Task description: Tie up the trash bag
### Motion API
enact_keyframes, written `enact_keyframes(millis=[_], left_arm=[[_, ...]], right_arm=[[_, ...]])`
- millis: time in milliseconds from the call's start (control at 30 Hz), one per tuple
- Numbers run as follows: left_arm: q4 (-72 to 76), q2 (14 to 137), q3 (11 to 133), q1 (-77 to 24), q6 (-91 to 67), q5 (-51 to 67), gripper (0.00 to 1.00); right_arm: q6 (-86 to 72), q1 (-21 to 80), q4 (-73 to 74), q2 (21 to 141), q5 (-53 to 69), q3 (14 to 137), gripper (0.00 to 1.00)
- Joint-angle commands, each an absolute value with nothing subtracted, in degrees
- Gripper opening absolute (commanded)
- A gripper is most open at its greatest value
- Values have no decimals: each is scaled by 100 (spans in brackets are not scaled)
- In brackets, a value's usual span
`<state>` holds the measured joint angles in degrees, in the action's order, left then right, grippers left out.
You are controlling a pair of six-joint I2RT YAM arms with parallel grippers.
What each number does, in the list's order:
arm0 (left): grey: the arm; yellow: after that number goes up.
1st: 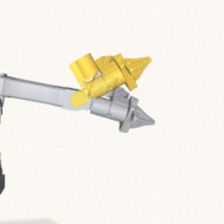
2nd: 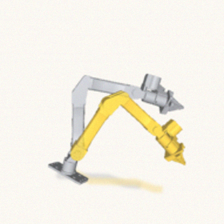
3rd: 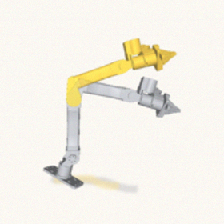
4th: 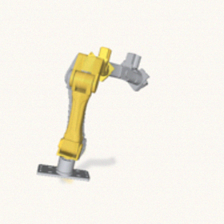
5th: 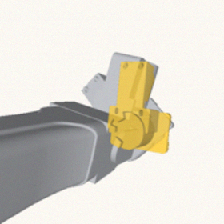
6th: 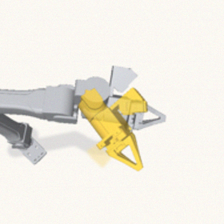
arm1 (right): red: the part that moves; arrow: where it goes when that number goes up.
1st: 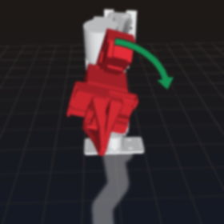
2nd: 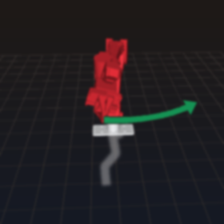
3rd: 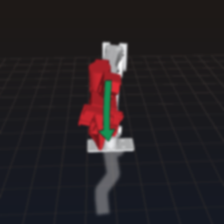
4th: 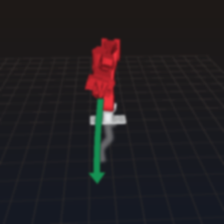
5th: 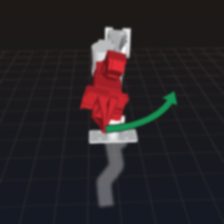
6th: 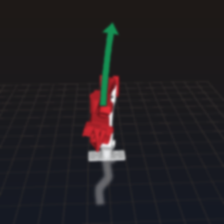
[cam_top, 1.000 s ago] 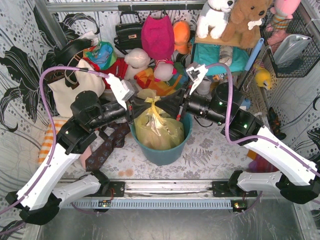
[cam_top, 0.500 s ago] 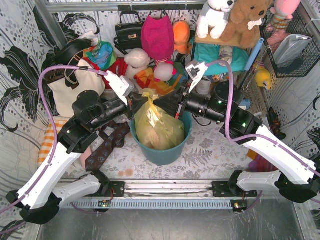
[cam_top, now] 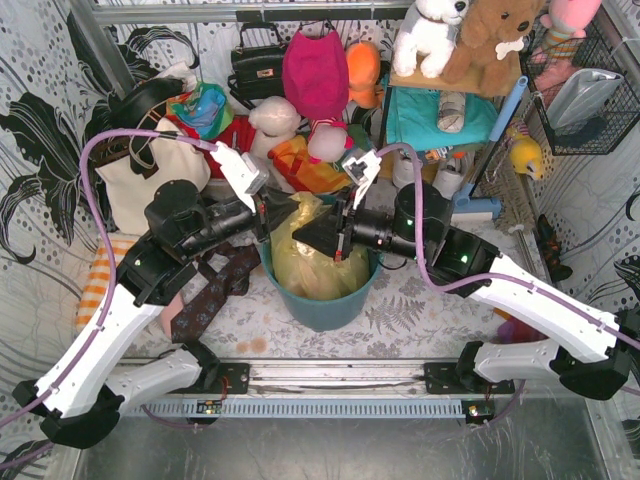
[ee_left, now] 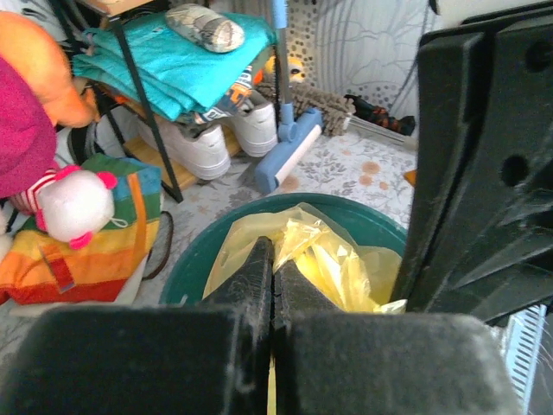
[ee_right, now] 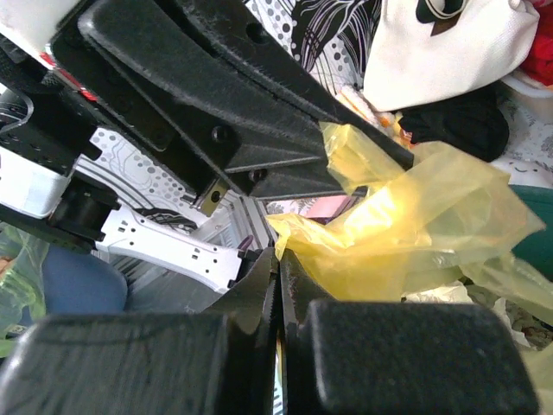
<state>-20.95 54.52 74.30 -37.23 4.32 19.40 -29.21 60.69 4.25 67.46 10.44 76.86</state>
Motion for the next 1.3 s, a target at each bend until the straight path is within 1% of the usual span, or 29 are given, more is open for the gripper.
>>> enact_keyframes(millis=[0, 267, 567, 933, 1267], left_arm=[[-1863, 5361, 7508, -3727, 229, 2531, 0], [-1882, 5175, 7413, -3727, 172, 2036, 0], [-1846, 5264, 7458, -3727, 107, 2046, 0], [-1845, 5246, 7557, -3727, 40, 2129, 0], [-1902, 5204, 7478, -3727, 1, 2372, 0]], right_arm=[[-2714, 6164, 498, 6856, 890, 7924, 0], [-2224, 6205, 1673, 7133, 751, 8560, 0], [-2024, 6205, 2624, 7403, 852, 9040, 0], [-1819, 6205, 2817, 7563, 318, 9096, 0], [-1594, 6220, 2919, 7655, -527, 9147, 0]])
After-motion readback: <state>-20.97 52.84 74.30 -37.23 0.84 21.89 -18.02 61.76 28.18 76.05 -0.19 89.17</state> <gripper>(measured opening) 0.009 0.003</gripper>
